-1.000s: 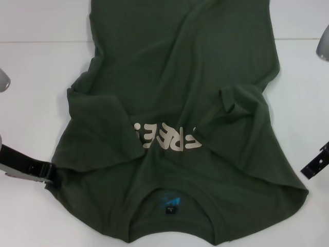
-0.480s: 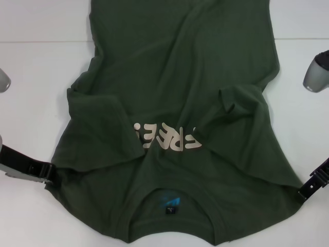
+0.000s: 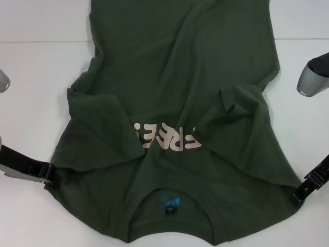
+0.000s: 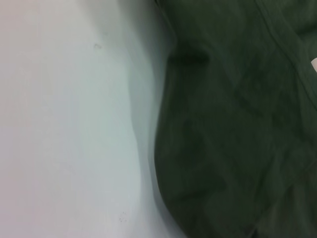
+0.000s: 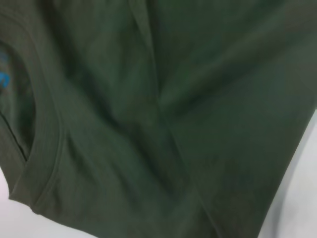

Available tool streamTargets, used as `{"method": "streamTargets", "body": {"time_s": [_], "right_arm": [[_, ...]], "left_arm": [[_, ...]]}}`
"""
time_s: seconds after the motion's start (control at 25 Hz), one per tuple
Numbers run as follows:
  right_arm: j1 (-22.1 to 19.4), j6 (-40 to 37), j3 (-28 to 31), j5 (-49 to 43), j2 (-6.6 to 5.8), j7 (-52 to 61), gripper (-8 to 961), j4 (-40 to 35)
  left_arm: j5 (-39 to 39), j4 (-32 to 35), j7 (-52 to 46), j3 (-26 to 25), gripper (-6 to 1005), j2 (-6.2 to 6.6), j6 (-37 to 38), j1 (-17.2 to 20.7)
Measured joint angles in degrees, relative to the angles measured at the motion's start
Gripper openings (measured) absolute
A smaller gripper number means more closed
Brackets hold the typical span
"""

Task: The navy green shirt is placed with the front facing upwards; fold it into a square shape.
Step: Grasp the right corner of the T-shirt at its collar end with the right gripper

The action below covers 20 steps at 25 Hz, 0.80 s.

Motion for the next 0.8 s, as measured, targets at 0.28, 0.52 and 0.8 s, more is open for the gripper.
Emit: {"method": "streamTargets", "body": {"time_s": [0.28, 0.52, 0.8], "right_arm": [[-0.07, 0.41, -0.01, 0.72, -0.10, -0.09, 866, 0.89], [0.37, 0.72, -0.01, 0.72, -0.18, -0.09, 659, 2.08], [0.66, 1.86, 0.10, 0.72, -0.18, 0.12, 434, 2.90]], "left_arm": [[0.02, -0.04, 0.00, 0.17, 43, 0.04, -0.11, -0.10], [0.09, -0.08, 0.00, 0.17, 43, 0.10, -0.18, -0.29], [0.11, -0.11, 0.00, 0.18, 42, 0.09, -0.17, -0.51]]}}
